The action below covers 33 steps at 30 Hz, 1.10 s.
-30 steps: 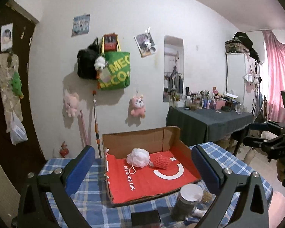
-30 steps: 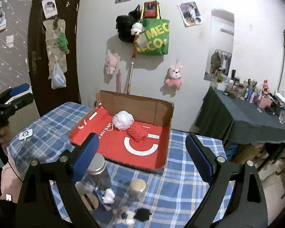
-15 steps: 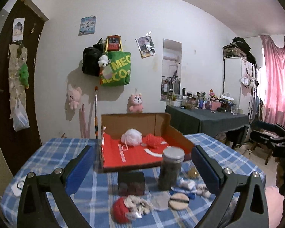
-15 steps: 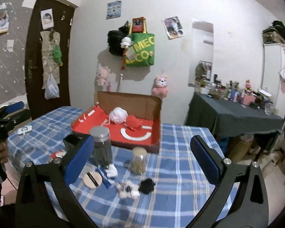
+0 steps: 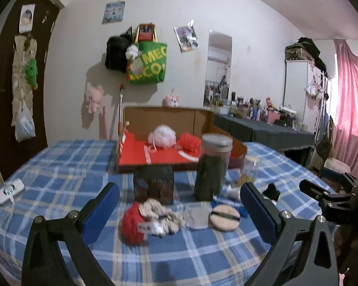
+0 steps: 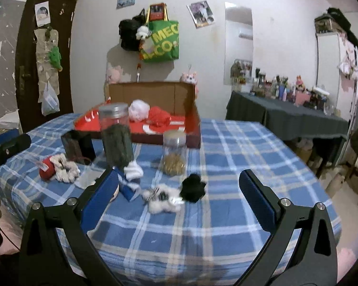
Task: Organize soft objects
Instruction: 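Grasp the red knitted ball with the left tool while the right tool grasps the white fluffy cloth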
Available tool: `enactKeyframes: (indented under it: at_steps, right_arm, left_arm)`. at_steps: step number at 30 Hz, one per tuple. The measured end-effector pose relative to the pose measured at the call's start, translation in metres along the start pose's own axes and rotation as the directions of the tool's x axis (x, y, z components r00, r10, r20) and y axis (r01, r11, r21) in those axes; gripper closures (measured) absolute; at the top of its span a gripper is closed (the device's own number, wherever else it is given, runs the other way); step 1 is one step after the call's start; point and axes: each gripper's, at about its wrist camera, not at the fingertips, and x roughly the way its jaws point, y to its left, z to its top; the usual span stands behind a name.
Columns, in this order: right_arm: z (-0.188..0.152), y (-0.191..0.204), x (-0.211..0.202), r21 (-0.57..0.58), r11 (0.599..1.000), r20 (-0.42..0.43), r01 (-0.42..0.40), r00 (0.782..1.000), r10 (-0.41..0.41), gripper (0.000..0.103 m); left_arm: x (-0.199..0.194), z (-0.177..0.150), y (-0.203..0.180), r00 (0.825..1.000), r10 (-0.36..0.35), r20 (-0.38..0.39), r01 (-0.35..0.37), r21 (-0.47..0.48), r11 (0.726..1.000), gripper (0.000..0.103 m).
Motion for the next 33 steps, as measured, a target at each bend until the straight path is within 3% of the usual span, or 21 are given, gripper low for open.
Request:
enactKeyframes:
  at_steps: [13, 26, 30, 32, 33]
  right_arm:
    - [-0.027, 0.009, 0.045, 0.022, 0.999, -0.120, -0.047, 0.992, 0.050, 0.000]
    - [0.002, 0.019, 0.085, 0.072, 0.982, -0.210, -0.177, 0.959, 0.189, 0.000]
    - [0.015, 0.023, 0.106, 0.102, 0.972, -0.248, -0.212, 0.941, 0.231, 0.000]
    - [0.018, 0.027, 0.118, 0.100, 0.969, -0.275, -0.226, 0.930, 0.245, 0.008]
    - [0.019, 0.030, 0.123, 0.094, 0.970, -0.292, -0.226, 0.925, 0.244, 0.013]
  left_arm:
    - [0.046, -0.042, 0.014, 0.986, 0.013, -0.165, -0.022, -0.054, 0.998, 0.000]
    - [0.068, -0.035, 0.053, 0.965, 0.025, -0.260, -0.039, -0.049, 0.998, 0.000]
    - [0.076, -0.033, 0.066, 0.951, 0.034, -0.306, -0.045, -0.031, 0.998, 0.012]
    - [0.081, -0.034, 0.069, 0.945, 0.025, -0.327, -0.034, -0.020, 0.999, 0.015]
    - [0.083, -0.035, 0.070, 0.940, 0.022, -0.340, -0.029, -0.014, 0.999, 0.022]
